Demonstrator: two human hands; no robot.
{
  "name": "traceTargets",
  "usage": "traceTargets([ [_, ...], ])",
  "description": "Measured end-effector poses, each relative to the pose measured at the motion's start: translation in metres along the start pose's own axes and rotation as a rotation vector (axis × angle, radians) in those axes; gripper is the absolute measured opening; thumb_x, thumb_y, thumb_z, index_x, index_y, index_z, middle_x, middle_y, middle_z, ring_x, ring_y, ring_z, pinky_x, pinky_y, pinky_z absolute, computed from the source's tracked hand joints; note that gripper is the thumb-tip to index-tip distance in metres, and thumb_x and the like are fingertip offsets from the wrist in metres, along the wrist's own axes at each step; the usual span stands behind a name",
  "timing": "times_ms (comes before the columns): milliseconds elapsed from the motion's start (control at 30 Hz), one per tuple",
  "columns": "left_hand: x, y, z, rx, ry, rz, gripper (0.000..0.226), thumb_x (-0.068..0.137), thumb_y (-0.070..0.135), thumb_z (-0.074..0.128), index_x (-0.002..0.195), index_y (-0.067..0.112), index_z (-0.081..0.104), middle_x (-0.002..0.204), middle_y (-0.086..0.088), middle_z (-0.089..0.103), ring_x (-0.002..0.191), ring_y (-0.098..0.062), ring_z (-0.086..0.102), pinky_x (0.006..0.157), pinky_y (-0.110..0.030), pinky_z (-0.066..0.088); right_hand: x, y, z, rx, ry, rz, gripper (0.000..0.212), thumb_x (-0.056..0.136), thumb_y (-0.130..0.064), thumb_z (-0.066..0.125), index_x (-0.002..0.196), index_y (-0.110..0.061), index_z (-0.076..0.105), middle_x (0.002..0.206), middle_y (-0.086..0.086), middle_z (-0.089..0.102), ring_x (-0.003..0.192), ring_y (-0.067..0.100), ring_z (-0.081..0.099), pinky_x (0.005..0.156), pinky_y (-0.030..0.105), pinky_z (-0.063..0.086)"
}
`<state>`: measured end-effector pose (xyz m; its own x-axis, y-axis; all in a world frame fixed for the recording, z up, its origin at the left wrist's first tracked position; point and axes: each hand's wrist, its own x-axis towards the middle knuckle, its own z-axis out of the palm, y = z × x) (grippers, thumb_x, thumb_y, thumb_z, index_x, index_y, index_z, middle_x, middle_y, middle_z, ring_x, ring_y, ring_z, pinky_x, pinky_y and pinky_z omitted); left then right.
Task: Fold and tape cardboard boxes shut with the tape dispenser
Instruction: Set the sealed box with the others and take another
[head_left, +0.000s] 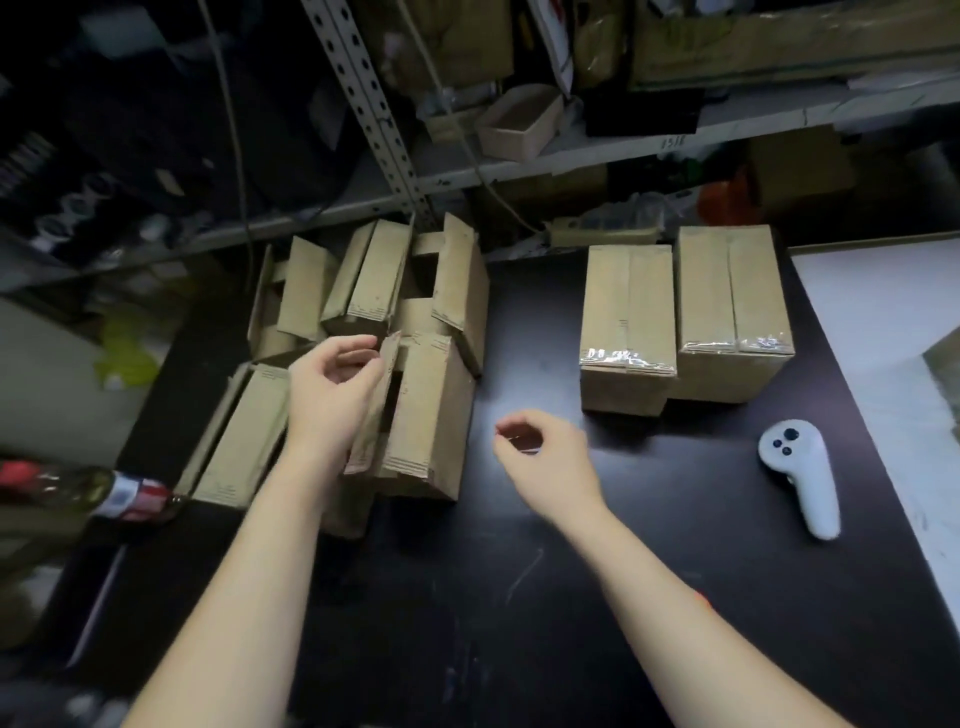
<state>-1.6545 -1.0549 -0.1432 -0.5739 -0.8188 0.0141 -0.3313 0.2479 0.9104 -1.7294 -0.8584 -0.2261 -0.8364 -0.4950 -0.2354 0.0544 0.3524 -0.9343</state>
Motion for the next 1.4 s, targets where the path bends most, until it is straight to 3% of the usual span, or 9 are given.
traceTargets([
  [133, 0.033, -0.021, -0.028, 0.191, -0.082, 0.015, 0.024, 0.088, 0.007, 0.074, 0.103, 0.026, 0.075, 0.098, 0.004, 0.074, 0.095, -0.011, 0.070, 0.087, -0.034, 0.059, -0.019, -0.011, 0.042, -0.019, -0.147, 0.042, 0.023, 0.083, -0.024, 0.079, 0.105, -0.029, 0.073, 0.098, -0.012, 0.072, 0.091, 0.005, 0.067, 0.085, 0.020, 0.053],
  [300, 0.073, -0.039, -0.028, 0.482, -0.325, 0.221, 0.029, 0.087, 0.024, 0.073, 0.116, 0.027, 0.073, 0.109, 0.008, 0.071, 0.105, -0.013, 0.067, 0.099, -0.042, 0.055, -0.030, -0.013, 0.087, -0.137, -0.074, 0.029, 0.064, 0.076, -0.033, 0.085, 0.134, -0.030, 0.059, 0.127, -0.013, 0.063, 0.117, 0.006, 0.058, 0.099, 0.027, 0.051],
  [467, 0.098, -0.050, -0.023, 0.778, -0.557, 0.371, 0.046, 0.090, 0.039, 0.068, 0.135, 0.028, 0.062, 0.135, -0.001, 0.063, 0.127, -0.025, 0.056, 0.111, -0.048, 0.042, -0.041, -0.014, 0.116, -0.069, 0.091, 0.059, 0.057, 0.080, -0.015, 0.081, 0.131, -0.030, 0.061, 0.111, -0.025, 0.063, 0.098, -0.011, 0.060, 0.089, 0.005, 0.047],
  [567, 0.109, -0.061, -0.025, 0.689, -0.610, 0.405, 0.046, 0.089, 0.043, 0.070, 0.132, 0.026, 0.065, 0.134, -0.003, 0.062, 0.127, -0.026, 0.056, 0.110, -0.046, 0.043, -0.040, -0.012, 0.130, 0.001, 0.170, 0.059, 0.048, 0.085, -0.007, 0.076, 0.128, -0.027, 0.066, 0.102, -0.026, 0.069, 0.094, -0.009, 0.067, 0.092, 0.017, 0.055],
  [867, 0.119, -0.073, -0.040, 0.563, -0.709, 0.360, 0.048, 0.083, 0.045, 0.079, 0.126, 0.030, 0.063, 0.141, -0.003, 0.055, 0.132, -0.024, 0.050, 0.111, -0.043, 0.041, -0.044, -0.008, 0.156, -0.030, 0.330, 0.044, 0.034, 0.093, -0.011, 0.073, 0.124, -0.023, 0.072, 0.104, -0.023, 0.071, 0.089, 0.001, 0.069, 0.088, 0.017, 0.052],
  [1000, 0.109, -0.069, -0.046, 0.362, -0.757, 0.291, 0.038, 0.082, 0.025, 0.083, 0.115, 0.031, 0.065, 0.131, 0.003, 0.054, 0.128, -0.020, 0.051, 0.103, -0.039, 0.043, -0.059, -0.006, 0.150, -0.051, 0.374, 0.053, 0.037, 0.096, -0.009, 0.065, 0.125, -0.030, 0.072, 0.102, -0.029, 0.070, 0.087, -0.006, 0.065, 0.082, 0.006, 0.046],
  [1133, 0.093, -0.067, -0.052, 0.323, -0.756, 0.307, 0.040, 0.079, 0.021, 0.085, 0.112, 0.033, 0.065, 0.125, -0.003, 0.054, 0.115, -0.020, 0.057, 0.094, -0.030, 0.047, -0.079, 0.006, 0.134, -0.026, 0.437, 0.100, 0.037, 0.100, -0.014, 0.060, 0.124, -0.040, 0.071, 0.102, -0.027, 0.072, 0.097, 0.002, 0.066, 0.086, 0.019, 0.051],
  [1233, 0.071, -0.067, -0.053, 0.328, -0.750, 0.348, 0.048, 0.079, 0.020, 0.085, 0.121, 0.029, 0.062, 0.118, -0.005, 0.049, 0.102, -0.015, 0.053, 0.077, -0.015, 0.040, -0.094, 0.012, 0.120, 0.043, 0.472, 0.116, 0.036, 0.101, -0.010, 0.057, 0.125, -0.034, 0.071, 0.106, -0.030, 0.069, 0.101, -0.006, 0.065, 0.092, 0.017, 0.050],
  [1400, 0.031, -0.075, -0.052, 0.322, -0.680, 0.393, 0.056, 0.078, 0.026, 0.086, 0.125, 0.030, 0.056, 0.111, -0.001, 0.049, 0.102, -0.018, 0.051, 0.095, -0.035, 0.048, -0.120, 0.018, 0.095, 0.135, 0.499, 0.104, 0.032, 0.097, -0.008, 0.062, 0.107, -0.036, 0.071, 0.101, -0.026, 0.070, 0.089, -0.012, 0.063, 0.083, 0.012, 0.046],
])
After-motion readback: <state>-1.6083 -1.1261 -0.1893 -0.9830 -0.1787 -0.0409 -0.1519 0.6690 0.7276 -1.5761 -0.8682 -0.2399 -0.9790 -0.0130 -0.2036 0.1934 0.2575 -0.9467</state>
